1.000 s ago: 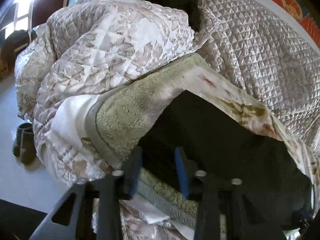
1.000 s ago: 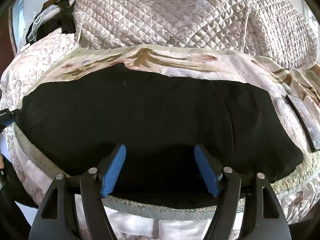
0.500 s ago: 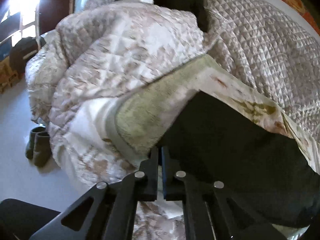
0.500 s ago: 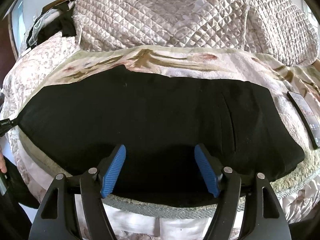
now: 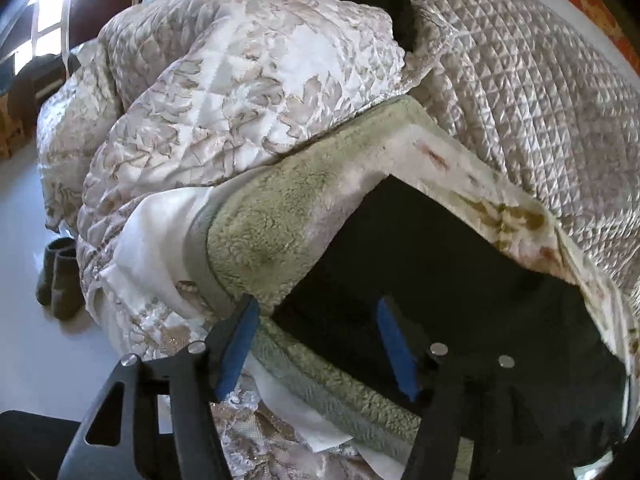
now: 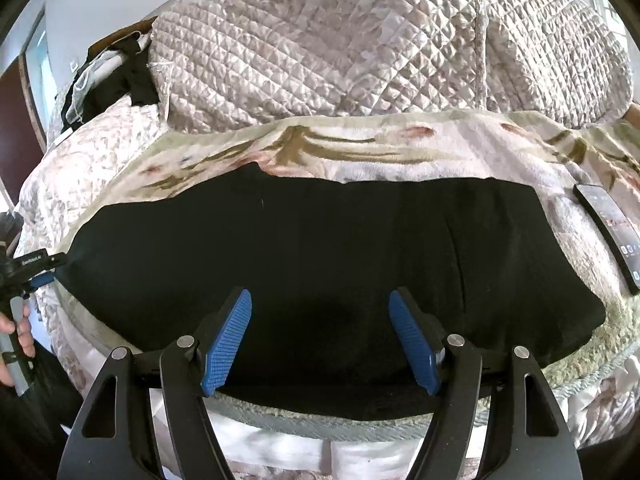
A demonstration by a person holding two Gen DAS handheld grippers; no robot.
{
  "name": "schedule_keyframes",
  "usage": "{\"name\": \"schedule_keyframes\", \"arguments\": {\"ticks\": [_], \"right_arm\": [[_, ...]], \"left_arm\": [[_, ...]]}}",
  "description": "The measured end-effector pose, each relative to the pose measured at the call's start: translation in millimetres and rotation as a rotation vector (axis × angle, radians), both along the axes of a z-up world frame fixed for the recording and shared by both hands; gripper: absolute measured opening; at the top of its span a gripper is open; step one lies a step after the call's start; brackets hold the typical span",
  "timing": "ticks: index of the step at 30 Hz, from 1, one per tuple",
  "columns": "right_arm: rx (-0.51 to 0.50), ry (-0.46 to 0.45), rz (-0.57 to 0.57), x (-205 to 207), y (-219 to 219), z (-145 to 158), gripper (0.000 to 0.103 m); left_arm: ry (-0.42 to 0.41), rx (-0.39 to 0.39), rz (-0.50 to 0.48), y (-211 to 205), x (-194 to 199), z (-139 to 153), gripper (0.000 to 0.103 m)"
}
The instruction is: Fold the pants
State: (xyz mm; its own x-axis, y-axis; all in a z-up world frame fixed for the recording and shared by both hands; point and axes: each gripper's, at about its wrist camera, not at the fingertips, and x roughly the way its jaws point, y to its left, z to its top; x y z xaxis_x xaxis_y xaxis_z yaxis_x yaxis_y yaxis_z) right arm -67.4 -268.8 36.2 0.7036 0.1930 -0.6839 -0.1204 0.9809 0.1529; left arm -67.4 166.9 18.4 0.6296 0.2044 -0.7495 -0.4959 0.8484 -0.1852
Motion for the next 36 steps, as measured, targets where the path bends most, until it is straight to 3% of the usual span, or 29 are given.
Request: {"name": "schedule_keyframes", "arguments": {"ticks": [3,5,7,10,13,22,26,28,31,36], "right_arm": [[0.009,0.009,0.0,1,0,-2,0.071],[0.012,0.01,0.001,2,2,-3,0.071],[0.012,0.011,0.001,2,2,-3,0.071],[0.021,0.016,0.0,3,2,-4,0.071],[0.036,0.014,-0.003,3,0,-3,0.071],[0.129,0.04,-0.034,6,-15,-4,0.071],[0.184,0.051,-0.041,3,-23,-3,0.071],[0.201,0.058,-0.043,2,-27,-3,0.071],[0.201,0.06,-0.042,3,-30,-1,0.071],[0.292,0.06,-0.039,0,-40,2,0.071]], "left_arm": [[0.027,0.053,-0.008,-7,5,-1,0.06],[0.044,0.098,-0.007,-11,8,-1,0.049],[0.04,0.112,-0.013,-11,8,0,0.025],[0.048,0.139,-0.043,-16,11,2,0.014],[0.032,0.108,-0.069,-18,12,6,0.011],[-0.12,-0.153,-0.224,-37,20,48,0.011],[-0.147,-0.168,-0.355,-85,35,62,0.011],[-0.153,-0.218,-0.424,-110,39,65,0.01],[-0.135,-0.25,-0.527,-153,46,64,0.01],[-0.097,-0.277,-0.716,-224,45,48,0.01]]}}
